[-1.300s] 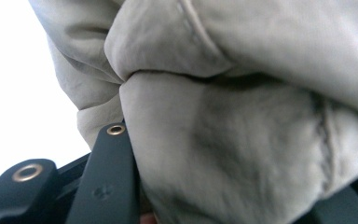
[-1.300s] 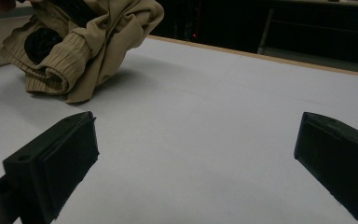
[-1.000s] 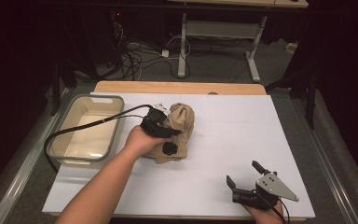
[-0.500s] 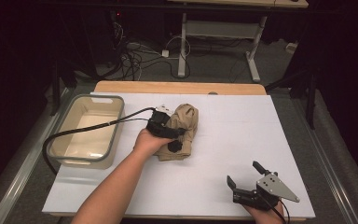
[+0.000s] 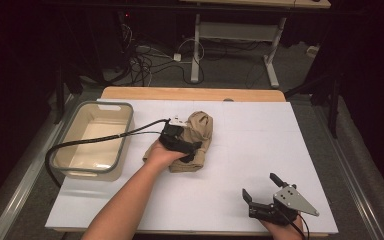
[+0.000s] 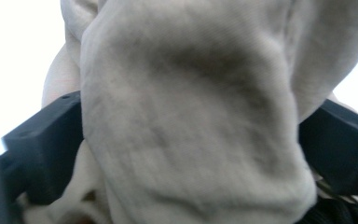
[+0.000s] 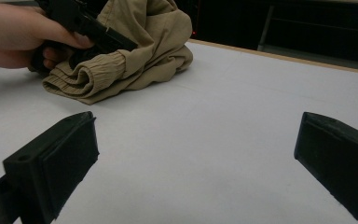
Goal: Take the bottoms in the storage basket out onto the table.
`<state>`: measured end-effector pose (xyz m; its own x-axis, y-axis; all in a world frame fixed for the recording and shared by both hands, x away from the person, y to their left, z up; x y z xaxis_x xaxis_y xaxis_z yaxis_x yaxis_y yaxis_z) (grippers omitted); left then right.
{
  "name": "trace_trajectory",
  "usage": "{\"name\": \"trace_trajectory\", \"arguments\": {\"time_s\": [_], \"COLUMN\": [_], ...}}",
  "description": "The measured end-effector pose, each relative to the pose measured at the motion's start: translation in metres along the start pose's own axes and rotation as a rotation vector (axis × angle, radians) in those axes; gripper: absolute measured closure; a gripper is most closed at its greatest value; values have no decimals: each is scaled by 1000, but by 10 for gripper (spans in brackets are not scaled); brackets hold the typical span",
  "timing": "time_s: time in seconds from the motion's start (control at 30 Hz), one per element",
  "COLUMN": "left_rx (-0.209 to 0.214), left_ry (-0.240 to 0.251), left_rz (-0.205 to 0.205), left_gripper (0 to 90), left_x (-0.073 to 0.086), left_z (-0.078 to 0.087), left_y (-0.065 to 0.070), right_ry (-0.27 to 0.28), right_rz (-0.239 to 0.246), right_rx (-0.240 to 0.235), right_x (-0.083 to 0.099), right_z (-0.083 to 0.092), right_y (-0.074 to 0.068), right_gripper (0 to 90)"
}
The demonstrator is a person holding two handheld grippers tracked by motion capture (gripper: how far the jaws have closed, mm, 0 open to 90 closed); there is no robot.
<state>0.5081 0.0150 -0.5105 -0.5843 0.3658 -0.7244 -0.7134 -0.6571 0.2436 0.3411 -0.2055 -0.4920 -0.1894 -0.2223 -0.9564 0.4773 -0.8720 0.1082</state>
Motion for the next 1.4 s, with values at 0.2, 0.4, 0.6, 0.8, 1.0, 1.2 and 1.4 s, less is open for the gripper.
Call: {"name": "trace_trajectory", "arguments": {"time_s": [0.2,0.4,0.6,0.8,1.0,1.2,1.4], "left_rx": [-15,-23,-24,-16,-7,-20,-26], "left_ry": [25,36,37,38,92,114,134], "left_rz": [-26,-31,-29,-44,-25,-31,-37], "left_gripper": [0,0,0,0,0,0,0], "left_x": [6,8,8,6,-2,-4,-4], "left_z": [-11,-15,-14,-6,13,32,49], "left_y": [-3,-5,-4,1,3,2,2], "right_ry": [-6,-12,-13,-14,-13,-9,-9], "right_rz": [4,5,6,11,8,8,8], "right_rx": [-3,-5,-6,-9,-9,-12,-12], "right_x": [2,4,4,3,3,1,0], "right_z": [-1,-2,-3,-4,-4,-4,-5], "right_y": [0,-1,-2,-3,-3,-3,-3], "right_gripper": [5,5,5,5,5,5,5]}}
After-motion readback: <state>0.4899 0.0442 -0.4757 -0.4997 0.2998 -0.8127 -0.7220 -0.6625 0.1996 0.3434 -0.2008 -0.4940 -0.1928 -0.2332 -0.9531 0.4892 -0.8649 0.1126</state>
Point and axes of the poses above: each handheld gripper's, and its own axes: z roughly backward along the jaws, x roughly out of its underside, y roughly to its right, the point moved 10 cm from there along -z, roughly forward along the jaws, and after that the axes turned 3 degrees about z, right-handed, at the moved point
